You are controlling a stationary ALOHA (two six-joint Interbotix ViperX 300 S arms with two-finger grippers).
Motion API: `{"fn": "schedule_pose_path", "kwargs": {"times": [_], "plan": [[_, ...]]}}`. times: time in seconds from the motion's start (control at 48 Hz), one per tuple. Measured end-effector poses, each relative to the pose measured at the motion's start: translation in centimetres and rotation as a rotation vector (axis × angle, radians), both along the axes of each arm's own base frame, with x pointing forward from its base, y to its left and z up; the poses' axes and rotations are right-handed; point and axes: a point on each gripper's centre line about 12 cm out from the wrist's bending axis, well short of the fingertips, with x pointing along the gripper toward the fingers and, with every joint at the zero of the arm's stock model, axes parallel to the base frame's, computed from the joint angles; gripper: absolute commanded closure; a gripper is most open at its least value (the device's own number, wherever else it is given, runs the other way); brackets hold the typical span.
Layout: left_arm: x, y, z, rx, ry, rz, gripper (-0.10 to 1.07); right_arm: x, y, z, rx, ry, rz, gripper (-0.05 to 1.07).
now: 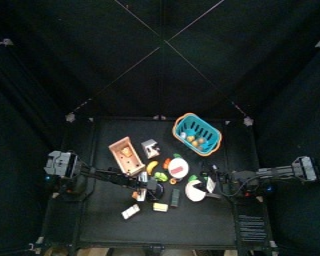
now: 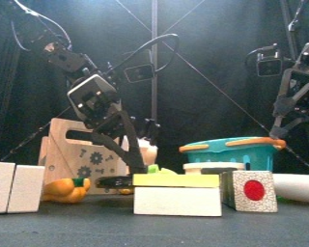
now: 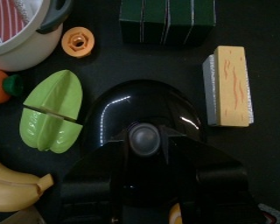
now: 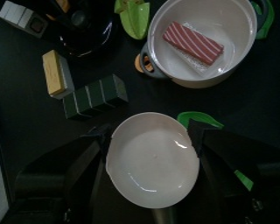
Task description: Place pot lid on pot
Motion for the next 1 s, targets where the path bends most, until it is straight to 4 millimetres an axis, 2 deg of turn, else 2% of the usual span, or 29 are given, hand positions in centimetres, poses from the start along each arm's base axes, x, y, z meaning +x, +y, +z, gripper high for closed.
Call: {"fn": "schedule_pose_path", "kwargs": {"times": [0.188, 0.479, 0.583, 0.875, 1.0], "plan": [[0.0, 0.0, 0.3, -0.008, -0.001, 0.008, 0.34, 0.0, -0.1, 0.0, -0.004, 0.001, -0.001, 0.03], [1.8, 0.0, 4.7, -0.035, -0.111, 0.028, 0.34, 0.0, -0.2, 0.0, -0.004, 0.001, -0.009, 0.03], [2.5, 0.9, 5.5, -0.034, -0.104, 0.049, 0.34, 0.0, -0.3, 0.0, -0.004, 0.000, -0.010, 0.03], [4.9, 5.0, 7.5, -0.032, -0.145, 0.149, 0.34, 0.0, -0.4, 0.0, -0.004, 0.002, -0.016, 0.03], [6.4, 7.2, 7.4, -0.030, -0.149, 0.196, 0.34, 0.0, -0.4, -0.1, -0.004, 0.003, -0.016, 0.03]]}}
